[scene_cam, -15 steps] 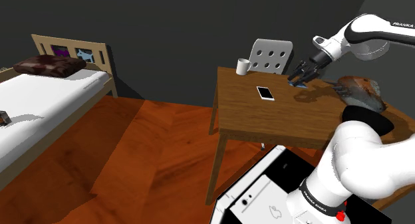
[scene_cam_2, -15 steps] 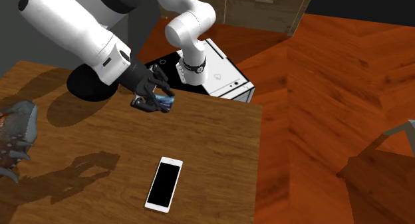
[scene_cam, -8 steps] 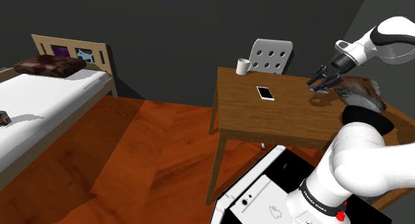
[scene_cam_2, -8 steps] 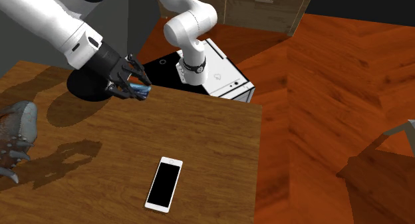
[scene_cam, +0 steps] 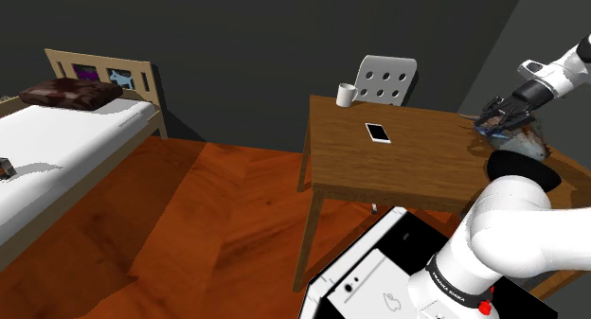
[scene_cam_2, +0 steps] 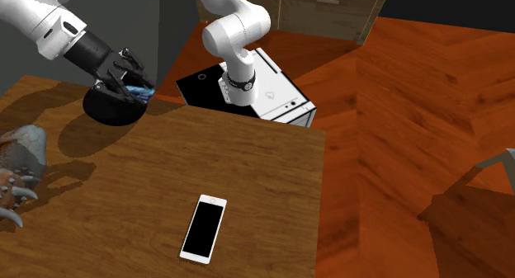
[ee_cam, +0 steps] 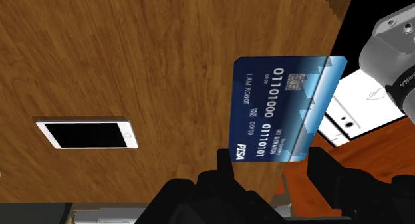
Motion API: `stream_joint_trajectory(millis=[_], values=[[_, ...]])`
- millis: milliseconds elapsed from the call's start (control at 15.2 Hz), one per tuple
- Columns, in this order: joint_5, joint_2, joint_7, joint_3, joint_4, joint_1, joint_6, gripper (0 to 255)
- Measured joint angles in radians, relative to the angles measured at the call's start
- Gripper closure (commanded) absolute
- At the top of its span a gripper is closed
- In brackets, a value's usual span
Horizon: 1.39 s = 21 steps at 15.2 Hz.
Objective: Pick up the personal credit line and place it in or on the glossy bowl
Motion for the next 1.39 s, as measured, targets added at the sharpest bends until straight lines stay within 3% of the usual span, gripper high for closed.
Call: stream_joint_trajectory(millis=[462, 660, 1386], values=[[-0.059, -0.006, -0.129, -0.08, 0.173, -0.006, -0.145, 255], [-0.088, 0.002, -0.196, -0.129, 0.291, 0.023, -0.218, 255], [-0.161, -0.043, -0.238, -0.203, 0.219, 0.004, -0.152, 255]])
